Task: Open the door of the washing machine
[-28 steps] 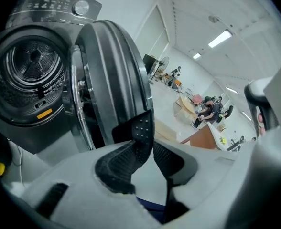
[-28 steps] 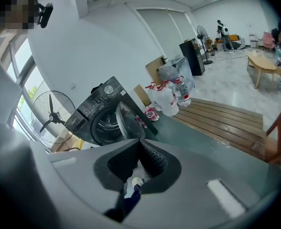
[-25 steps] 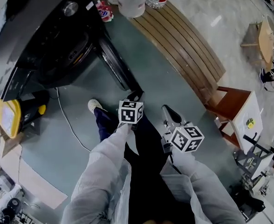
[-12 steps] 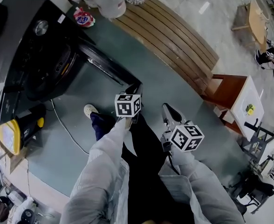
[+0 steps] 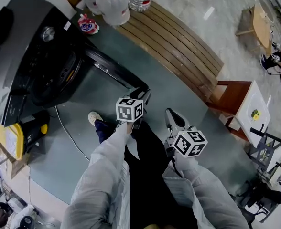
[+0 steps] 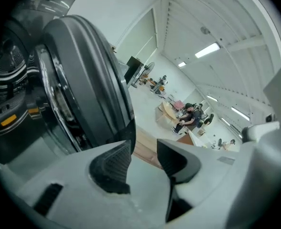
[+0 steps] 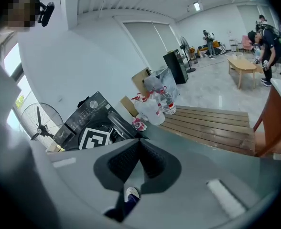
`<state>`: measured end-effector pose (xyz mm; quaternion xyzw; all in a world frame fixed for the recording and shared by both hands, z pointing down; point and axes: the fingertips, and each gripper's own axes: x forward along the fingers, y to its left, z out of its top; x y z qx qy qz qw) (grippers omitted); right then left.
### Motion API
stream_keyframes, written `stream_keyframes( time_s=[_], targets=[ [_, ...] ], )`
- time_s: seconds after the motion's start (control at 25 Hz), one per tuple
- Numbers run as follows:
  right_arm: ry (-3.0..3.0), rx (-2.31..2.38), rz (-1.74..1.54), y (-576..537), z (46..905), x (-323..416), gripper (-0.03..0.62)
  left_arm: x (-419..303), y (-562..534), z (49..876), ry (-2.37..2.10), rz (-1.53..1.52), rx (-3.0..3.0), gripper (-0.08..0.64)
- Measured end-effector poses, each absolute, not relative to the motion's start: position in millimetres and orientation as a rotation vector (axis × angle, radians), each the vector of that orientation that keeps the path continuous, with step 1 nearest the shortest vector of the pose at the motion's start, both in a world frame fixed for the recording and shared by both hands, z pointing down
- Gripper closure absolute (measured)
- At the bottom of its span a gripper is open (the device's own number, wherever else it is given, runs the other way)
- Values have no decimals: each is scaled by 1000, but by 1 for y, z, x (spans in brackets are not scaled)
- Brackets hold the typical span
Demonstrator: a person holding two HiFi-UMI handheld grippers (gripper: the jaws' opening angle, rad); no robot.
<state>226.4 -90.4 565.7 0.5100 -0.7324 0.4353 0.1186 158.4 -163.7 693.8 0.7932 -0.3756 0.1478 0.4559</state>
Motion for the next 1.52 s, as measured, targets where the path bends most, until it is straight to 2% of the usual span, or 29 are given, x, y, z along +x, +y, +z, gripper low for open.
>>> stream_keyframes(
  time_s=[0.2, 0.64, 0.96, 1.2, 1.52],
  targets=[
    [-2222, 1435, 1197, -103, 540, 214, 579, 118, -148, 654, -991, 382, 1997, 400],
    [-2455, 1186, 1058, -113, 467, 156, 580, -31, -101, 534, -1404, 280, 1962, 442],
    [-2626, 916, 865, -119, 426, 79, 580, -120, -46, 463, -1722, 223, 1923, 488],
    [-2682, 669, 669, -101, 417, 20, 580, -158, -2, 436, -1883, 141, 1843, 560],
    [-2670, 426, 575, -72, 428, -31, 580, -172, 57, 438, -1957, 112, 1736, 560]
  ],
)
